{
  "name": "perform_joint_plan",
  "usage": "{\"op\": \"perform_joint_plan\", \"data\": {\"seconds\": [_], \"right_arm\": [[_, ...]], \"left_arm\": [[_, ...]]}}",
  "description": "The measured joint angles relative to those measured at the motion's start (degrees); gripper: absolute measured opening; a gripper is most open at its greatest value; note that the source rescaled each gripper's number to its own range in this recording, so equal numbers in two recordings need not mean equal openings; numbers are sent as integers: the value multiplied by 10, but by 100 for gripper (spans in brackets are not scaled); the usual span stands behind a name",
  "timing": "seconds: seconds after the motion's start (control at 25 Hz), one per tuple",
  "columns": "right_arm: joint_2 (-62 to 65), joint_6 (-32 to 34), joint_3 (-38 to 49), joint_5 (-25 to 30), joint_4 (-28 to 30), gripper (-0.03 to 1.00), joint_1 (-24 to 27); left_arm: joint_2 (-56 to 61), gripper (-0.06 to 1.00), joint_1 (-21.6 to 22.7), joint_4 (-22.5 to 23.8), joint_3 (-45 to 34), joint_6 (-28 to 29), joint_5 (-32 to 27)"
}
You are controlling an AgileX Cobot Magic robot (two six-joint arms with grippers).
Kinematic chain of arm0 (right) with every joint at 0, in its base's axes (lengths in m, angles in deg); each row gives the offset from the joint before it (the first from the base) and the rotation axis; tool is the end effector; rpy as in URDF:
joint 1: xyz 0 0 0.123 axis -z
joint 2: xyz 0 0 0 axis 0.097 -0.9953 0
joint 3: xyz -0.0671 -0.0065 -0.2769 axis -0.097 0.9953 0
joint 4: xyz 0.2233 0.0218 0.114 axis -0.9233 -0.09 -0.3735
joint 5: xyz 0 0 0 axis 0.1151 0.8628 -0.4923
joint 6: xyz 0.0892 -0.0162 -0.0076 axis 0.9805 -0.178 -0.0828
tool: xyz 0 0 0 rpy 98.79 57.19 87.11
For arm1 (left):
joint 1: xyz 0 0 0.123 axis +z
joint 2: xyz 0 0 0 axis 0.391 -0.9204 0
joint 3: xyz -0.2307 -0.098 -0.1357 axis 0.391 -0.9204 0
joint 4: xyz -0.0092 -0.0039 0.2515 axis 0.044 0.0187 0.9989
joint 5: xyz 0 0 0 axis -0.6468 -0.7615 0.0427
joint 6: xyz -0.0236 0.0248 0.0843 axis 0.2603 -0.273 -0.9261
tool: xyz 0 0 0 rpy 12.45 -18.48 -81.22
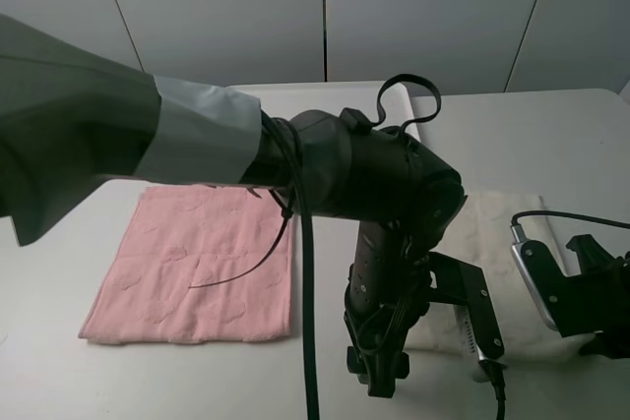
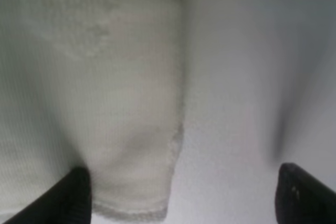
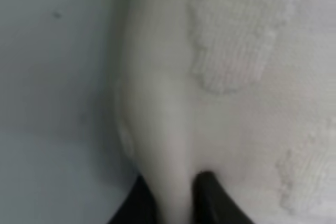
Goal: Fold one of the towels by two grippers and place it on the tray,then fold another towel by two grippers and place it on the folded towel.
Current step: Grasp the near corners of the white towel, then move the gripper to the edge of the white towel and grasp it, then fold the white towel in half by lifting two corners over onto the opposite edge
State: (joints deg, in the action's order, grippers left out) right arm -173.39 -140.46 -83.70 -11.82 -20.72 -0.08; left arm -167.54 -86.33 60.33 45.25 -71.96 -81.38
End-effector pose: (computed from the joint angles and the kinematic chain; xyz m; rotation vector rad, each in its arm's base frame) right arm 0.1556 0.0096 0.0915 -2.3042 2.1258 -0.1396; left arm 0.1887 -0.3846 0.0929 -2.2549 -2.0929 0.0437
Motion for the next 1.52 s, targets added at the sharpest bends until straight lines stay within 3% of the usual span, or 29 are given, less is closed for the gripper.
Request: {"op": "perform_joint_plan", "data": {"seconds": [0.08,0.32,0.4,0.48,0.8,0.84,1.28,1.52], "right_arm": [[0,6,0,-5,1,1,0],[0,11,1,-8,1,0,0],[0,12,1,-8,1,0,0],[0,13,1,-8,1,0,0],[0,20,1,-8,-4,0,0],[0,26,1,-8,-8,0,0],[78,62,11,-17,-86,0,0],[171,157,12,-19,-105,0,0]], "left_arm": [[0,92,0,0,0,0,1],[0,92,-1,7,0,15,7],[0,87,-1,16,0,30,17],[-1,74,-2,31,0,39,25],[-3,5,-4,87,0,94,53],[-3,2,-4,91,0,98,54],[-14,0,-4,100,38,113,49],[-16,0,-4,109,114,114,11]]}}
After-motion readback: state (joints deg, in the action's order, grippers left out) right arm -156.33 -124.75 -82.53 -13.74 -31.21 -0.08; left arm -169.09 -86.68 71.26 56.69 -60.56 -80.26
